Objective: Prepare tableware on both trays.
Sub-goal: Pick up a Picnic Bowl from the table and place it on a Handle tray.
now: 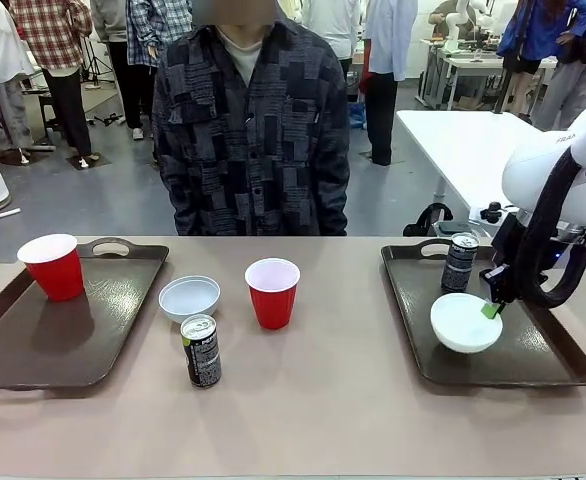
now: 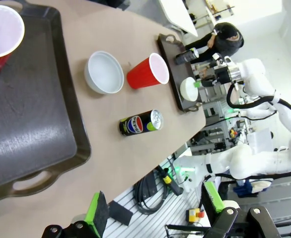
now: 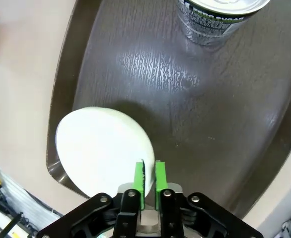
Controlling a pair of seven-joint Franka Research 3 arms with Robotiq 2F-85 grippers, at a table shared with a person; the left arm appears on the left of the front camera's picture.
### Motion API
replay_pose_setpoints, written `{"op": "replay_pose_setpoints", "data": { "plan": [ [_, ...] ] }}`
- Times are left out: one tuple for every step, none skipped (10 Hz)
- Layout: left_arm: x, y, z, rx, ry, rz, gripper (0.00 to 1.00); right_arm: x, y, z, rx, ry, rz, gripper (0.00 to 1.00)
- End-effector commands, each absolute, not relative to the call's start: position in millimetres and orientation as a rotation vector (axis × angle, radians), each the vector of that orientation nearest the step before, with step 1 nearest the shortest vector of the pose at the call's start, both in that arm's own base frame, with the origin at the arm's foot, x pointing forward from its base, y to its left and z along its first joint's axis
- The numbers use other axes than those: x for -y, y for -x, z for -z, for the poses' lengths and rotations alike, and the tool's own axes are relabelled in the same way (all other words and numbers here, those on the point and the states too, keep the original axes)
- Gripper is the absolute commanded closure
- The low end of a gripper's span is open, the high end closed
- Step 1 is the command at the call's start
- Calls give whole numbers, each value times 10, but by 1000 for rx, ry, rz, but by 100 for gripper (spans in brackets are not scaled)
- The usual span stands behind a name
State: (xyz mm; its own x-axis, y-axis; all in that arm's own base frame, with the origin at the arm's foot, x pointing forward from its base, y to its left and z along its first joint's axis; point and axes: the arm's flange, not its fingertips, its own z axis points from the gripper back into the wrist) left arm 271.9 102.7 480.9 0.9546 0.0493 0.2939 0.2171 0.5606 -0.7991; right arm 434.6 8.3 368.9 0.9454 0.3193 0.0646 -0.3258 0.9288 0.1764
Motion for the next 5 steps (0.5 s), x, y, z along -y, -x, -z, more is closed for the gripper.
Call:
{"op": "replay_pose_setpoints", "data": {
  "plan": [
    [-1043,-2716,-4802,316,992,119,0,-71,-4367,-3690,52,-182,-334,0],
    [-1043,-2716,-4802,316,992,119,0,-63,-4367,-3691,49,-180,-331,0],
    [-1043,-2716,-4802,316,992,119,0,-73,-4373,-3701,48,-180,-325,0],
    [-1043,-2716,-4802,316,992,119,0,-70,-4366,-3718,46,-169,-319,14],
    [-1043,-2716,-4802,316,992,119,0,-69,-4338,-3788,45,-148,-314,45]
  ]
}}
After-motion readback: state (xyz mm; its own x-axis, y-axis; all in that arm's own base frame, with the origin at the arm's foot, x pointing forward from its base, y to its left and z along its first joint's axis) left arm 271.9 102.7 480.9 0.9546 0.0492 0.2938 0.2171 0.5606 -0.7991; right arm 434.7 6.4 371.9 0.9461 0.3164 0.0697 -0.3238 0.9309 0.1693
